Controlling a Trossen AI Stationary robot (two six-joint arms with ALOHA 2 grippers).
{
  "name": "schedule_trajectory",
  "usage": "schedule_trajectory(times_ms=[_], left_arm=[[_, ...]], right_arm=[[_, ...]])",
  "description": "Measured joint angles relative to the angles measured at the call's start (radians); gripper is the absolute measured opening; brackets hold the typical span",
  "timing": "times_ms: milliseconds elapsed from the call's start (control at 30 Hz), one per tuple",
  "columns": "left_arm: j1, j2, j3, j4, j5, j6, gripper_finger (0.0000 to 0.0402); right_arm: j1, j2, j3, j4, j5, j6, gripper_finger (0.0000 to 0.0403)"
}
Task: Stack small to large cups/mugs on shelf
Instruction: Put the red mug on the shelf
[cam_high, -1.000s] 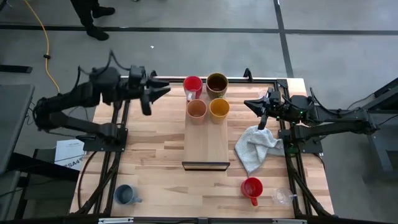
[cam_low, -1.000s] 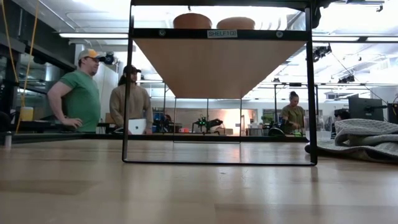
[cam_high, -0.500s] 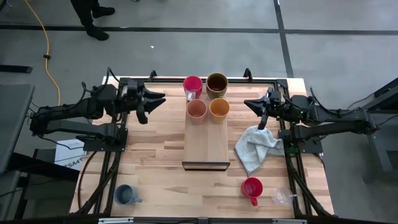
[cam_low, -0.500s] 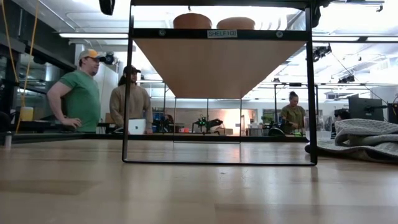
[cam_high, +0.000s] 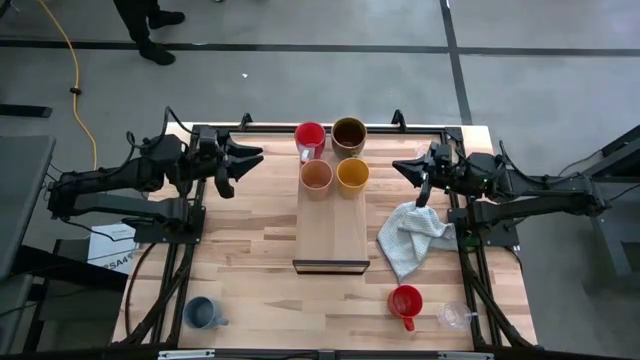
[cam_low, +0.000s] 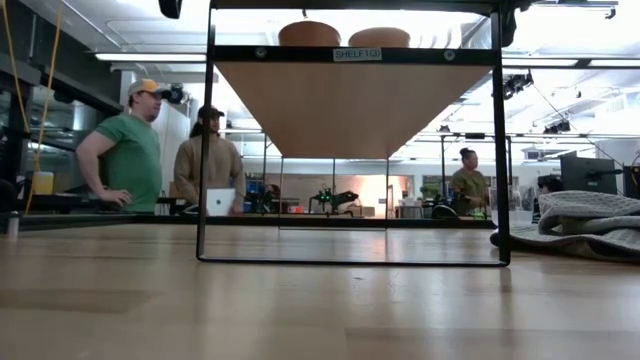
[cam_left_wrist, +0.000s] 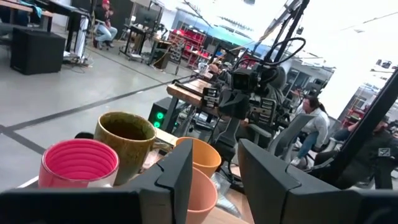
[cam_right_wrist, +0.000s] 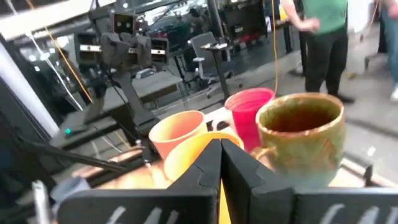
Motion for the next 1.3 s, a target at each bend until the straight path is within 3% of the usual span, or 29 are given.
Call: schedule_trajectory(times_ms=[133, 267, 400, 567, 700, 833, 1100, 1300], left_arm=[[0.0, 0.0, 0.0, 0.0, 0.0, 0.0, 0.0118], [0.0, 0.0, 0.0, -0.001, 0.0, 0.0, 0.0118], [0.0, 0.0, 0.0, -0.002, 0.0, 0.0, 0.0117], [0.0, 0.0, 0.0, -0.003, -0.003, 0.0, 0.0117], [0.0, 0.0, 0.0, -0.003, -0.004, 0.0, 0.0117], [0.0, 0.0, 0.0, -0.003, -0.004, 0.0, 0.0117], [0.0, 0.0, 0.0, -0.003, -0.004, -0.001, 0.0117], [0.0, 0.0, 0.0, -0.003, -0.004, -0.001, 0.0117]], right_arm=[[0.0, 0.0, 0.048, -0.101, -0.067, 0.15, 0.0001], [0.019, 0.025, 0.156, -0.413, -0.165, 0.317, 0.0023], [0.073, 0.104, 0.257, -0.732, -0.234, 0.461, 0.0081], [0.172, 0.243, 0.315, -0.922, -0.349, 0.588, 0.0167], [0.243, 0.36, 0.312, -0.966, -0.522, 0.737, 0.0215], [0.323, 0.466, 0.311, -0.984, -0.618, 0.821, 0.0228], [0.495, 0.583, 0.311, -0.92, -0.637, 0.943, 0.022], [0.615, 0.659, 0.311, -0.834, -0.569, 0.972, 0.022]])
